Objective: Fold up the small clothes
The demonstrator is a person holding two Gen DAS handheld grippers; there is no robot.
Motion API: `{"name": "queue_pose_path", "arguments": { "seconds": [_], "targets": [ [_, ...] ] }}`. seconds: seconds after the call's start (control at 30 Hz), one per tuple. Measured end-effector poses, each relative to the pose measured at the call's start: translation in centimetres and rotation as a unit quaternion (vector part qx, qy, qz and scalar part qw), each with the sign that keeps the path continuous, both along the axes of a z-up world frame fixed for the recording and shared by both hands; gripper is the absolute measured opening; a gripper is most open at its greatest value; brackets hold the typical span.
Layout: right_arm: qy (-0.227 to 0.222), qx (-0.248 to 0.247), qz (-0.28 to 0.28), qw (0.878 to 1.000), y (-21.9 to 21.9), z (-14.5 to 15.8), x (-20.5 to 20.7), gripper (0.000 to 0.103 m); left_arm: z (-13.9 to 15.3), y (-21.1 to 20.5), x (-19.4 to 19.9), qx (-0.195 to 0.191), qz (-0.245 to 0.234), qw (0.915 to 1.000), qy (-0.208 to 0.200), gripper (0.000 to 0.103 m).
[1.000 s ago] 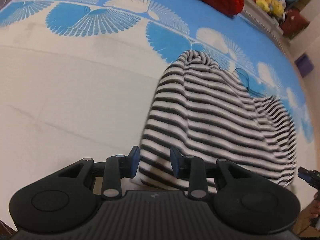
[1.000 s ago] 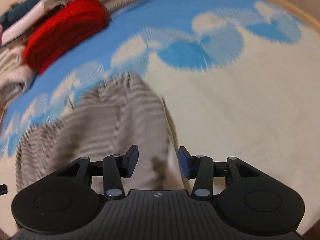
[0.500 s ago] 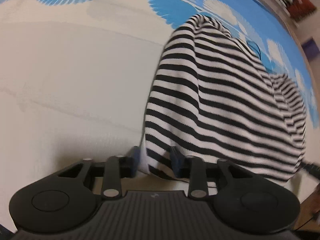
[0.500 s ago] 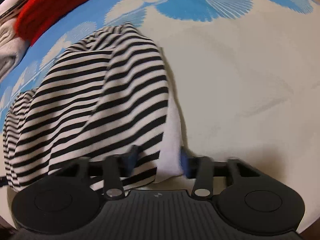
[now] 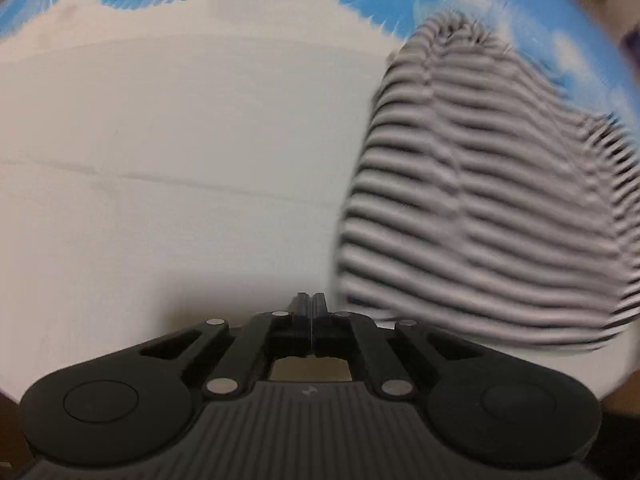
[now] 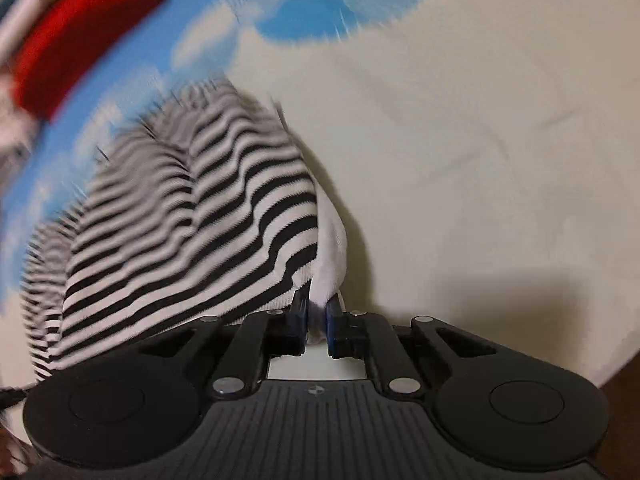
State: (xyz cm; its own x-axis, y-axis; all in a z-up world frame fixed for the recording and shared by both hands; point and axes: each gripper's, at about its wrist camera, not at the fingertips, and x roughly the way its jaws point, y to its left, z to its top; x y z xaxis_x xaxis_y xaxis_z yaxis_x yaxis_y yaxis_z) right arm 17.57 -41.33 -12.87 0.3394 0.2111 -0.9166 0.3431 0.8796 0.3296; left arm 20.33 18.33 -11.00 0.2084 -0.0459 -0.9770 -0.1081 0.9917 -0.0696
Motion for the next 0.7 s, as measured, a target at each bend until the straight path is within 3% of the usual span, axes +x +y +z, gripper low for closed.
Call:
{"name": "queue_pose_path", "arguments": {
  "seconds": [0.03,0.1,0.17,0.23,0.3,0.37,0.43,0.47,0.5,0.57,0.63,0.7],
  "targets": [
    [0.004,-0.004,-0.004,1.0,0.0,0.0,0.1,0.012,0.5,0.1,0.0,0.001,0.006,0.9999,-0.014,0.002],
    [-0.01,-0.031,-0.003,0.999,0.4,0.9,0.1,0.014,2.6,0.6,-0.3,-0.034,0.019,0.9963,-0.077,0.002],
    [-0.066,-0.091,0.005,0.994,1.4,3.3,-0.1,0.015,4.6,0.4,-0.5,-0.073,0.012,0.9877,-0.138,0.002],
    [-0.127,-0.103,0.019,0.986,2.2,5.1,-0.4,0.016,5.3,-0.7,-0.3,-0.1,-0.013,0.9818,-0.161,0.006],
    [-0.155,-0.058,0.04,0.985,2.8,5.4,-0.2,0.016,4.9,-2.3,-0.1,-0.104,-0.055,0.9818,-0.149,0.008],
    [-0.13,-0.013,0.083,0.988,3.8,4.0,0.6,0.02,3.4,-4.4,0.7,-0.086,-0.093,0.9853,-0.115,0.012],
    [-0.057,-0.05,0.127,0.989,5.5,1.7,1.4,0.023,1.1,-5.2,1.1,-0.047,-0.103,0.9919,-0.057,0.021],
    [-0.019,-0.078,0.143,0.986,5.9,0.5,1.6,0.023,-0.2,-5.1,1.4,-0.023,-0.094,0.9951,-0.021,0.034],
    [-0.008,-0.09,0.155,0.984,6.1,-0.1,1.6,0.023,-0.9,-4.7,1.8,-0.008,-0.079,0.9968,-0.002,0.036],
    [-0.031,-0.097,0.152,0.983,6.3,1.1,1.7,0.023,-0.3,-3.5,2.3,-0.008,-0.039,0.9991,-0.015,0.036],
    [-0.078,-0.094,0.153,0.981,6.6,2.8,1.6,0.025,1.4,-3.2,2.8,-0.001,-0.012,0.9978,-0.064,0.035],
    [-0.13,-0.077,0.164,0.975,7.2,4.1,1.8,0.026,3.3,-3.3,3.2,-0.049,-0.002,0.9913,-0.122,0.035]
  ]
}}
